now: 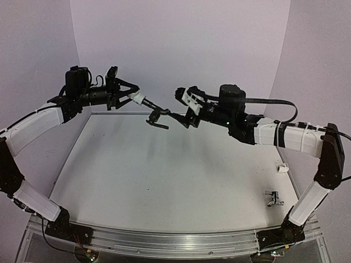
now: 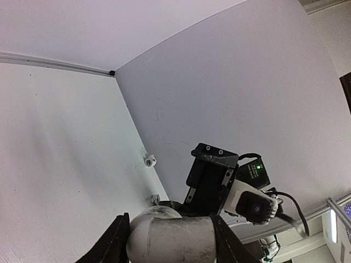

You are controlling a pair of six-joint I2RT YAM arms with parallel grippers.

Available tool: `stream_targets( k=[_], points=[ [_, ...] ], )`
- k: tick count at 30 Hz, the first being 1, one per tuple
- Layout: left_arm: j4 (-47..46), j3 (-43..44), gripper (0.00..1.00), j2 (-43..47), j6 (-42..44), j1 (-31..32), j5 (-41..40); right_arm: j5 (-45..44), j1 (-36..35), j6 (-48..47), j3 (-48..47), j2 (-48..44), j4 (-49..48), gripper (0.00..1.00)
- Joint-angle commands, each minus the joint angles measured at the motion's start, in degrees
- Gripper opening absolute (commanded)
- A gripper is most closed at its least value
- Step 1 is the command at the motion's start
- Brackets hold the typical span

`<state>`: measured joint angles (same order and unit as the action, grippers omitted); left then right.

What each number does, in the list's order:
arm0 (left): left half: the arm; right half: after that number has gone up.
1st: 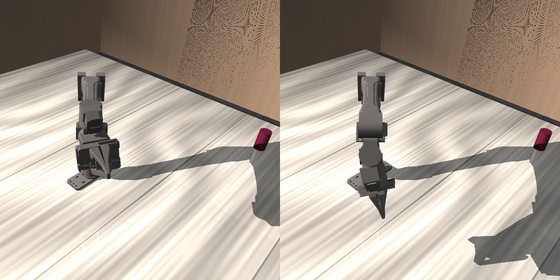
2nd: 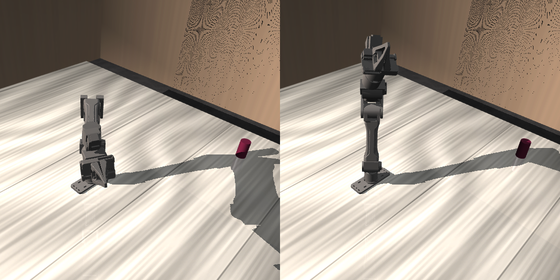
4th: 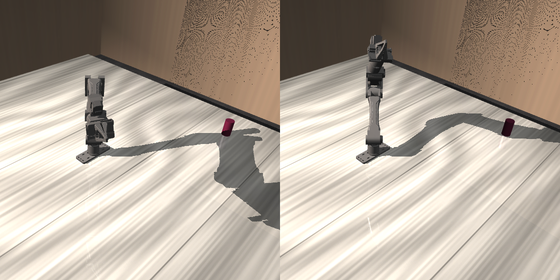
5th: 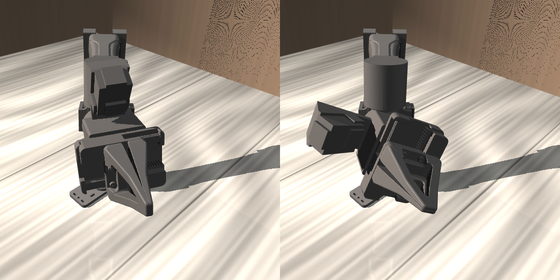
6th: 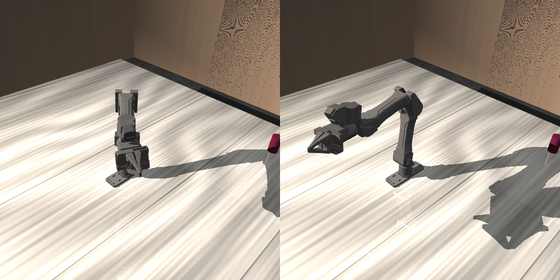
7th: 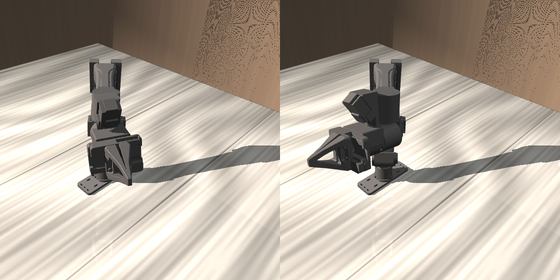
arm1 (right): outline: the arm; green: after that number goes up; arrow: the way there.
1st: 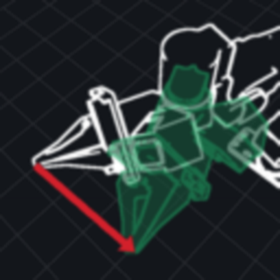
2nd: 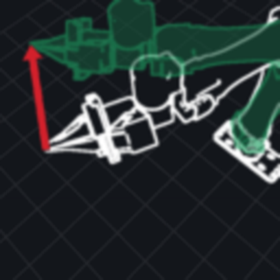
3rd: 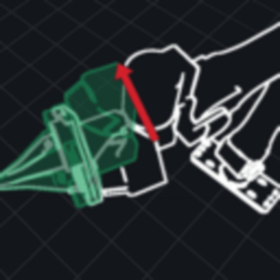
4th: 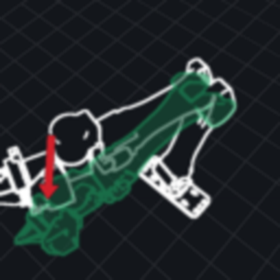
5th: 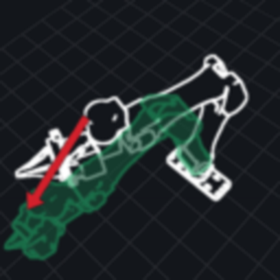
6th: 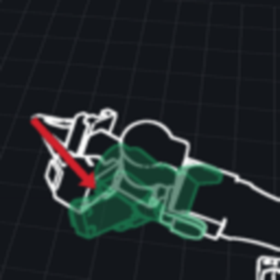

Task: Install the water faucets

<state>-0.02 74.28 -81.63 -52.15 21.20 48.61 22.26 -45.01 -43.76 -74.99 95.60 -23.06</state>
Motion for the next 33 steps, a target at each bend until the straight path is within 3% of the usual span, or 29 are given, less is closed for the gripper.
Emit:
stream_targets(
  k=[1,4,13,28,33],
  points=[
    [-3.92,4.18,0.00,0.06,-1.90,-0.28,2.47,-4.00,-3.00,-14.44,0.75,1.60,-1.65,0.78],
    [-3.93,4.52,0.00,-0.33,-1.99,-0.28,2.63,-4.52,-4.56,-14.82,1.25,2.70,-4.36,0.77],
    [-3.90,4.15,0.00,-0.69,-1.88,-0.28,3.22,-0.57,-5.16,-2.06,0.43,4.92,-12.41,0.67],
    [-3.93,3.59,0.00,0.42,-0.06,-0.28,3.77,3.43,-5.16,20.04,-0.86,6.52,-18.06,0.24],
    [-3.91,3.04,0.00,1.38,1.95,-0.28,3.86,2.42,-4.64,30.93,-2.48,6.58,-18.14,0.19]
  ],
)
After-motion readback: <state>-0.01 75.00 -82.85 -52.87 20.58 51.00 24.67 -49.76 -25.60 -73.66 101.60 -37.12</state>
